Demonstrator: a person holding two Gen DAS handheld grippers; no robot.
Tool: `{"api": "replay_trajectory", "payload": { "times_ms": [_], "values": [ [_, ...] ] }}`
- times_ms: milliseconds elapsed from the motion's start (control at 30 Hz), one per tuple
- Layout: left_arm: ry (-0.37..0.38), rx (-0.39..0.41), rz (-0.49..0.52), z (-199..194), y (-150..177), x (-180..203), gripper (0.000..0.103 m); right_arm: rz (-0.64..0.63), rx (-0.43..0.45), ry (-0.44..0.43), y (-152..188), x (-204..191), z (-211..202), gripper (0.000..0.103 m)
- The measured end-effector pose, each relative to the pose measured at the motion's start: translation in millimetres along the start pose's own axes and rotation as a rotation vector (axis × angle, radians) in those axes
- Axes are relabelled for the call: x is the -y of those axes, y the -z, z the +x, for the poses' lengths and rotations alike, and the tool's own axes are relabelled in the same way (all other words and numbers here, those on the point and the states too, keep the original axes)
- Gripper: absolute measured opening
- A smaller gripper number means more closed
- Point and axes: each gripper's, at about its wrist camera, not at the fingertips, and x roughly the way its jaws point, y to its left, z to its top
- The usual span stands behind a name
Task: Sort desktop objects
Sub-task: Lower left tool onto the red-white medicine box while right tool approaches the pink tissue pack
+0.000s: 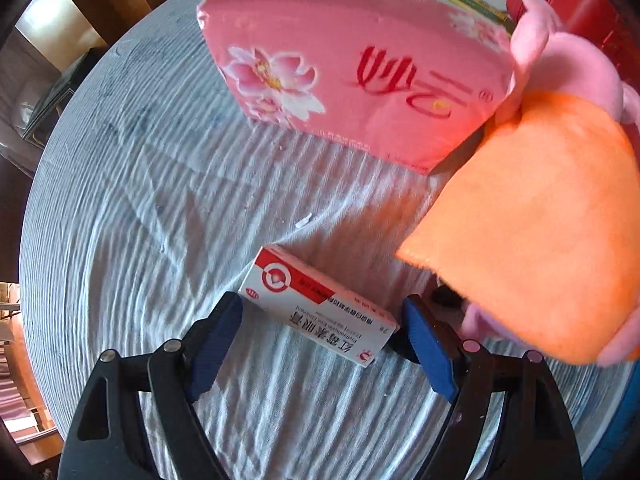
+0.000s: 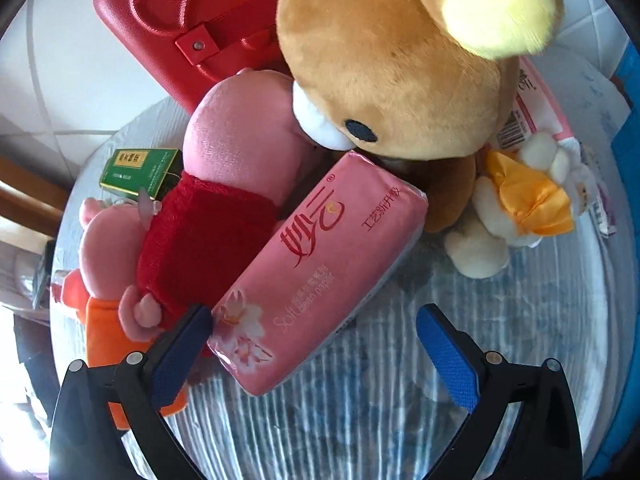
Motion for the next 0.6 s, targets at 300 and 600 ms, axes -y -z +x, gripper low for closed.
{"api": "replay_trajectory", "payload": {
  "times_ms": [300,600],
  "values": [
    [0.001,0.064,-0.014,-11.6,2.7,-19.9,0.047,-0.175,0.031,0.133,16.8,6.2,-27.8,0.062],
    [0.015,0.071,-0.039,-10.4,-13.0,-30.0,0.056,-0.089,-0.048,0.065,18.9,23.7,-4.2,0.092]
  ]
}}
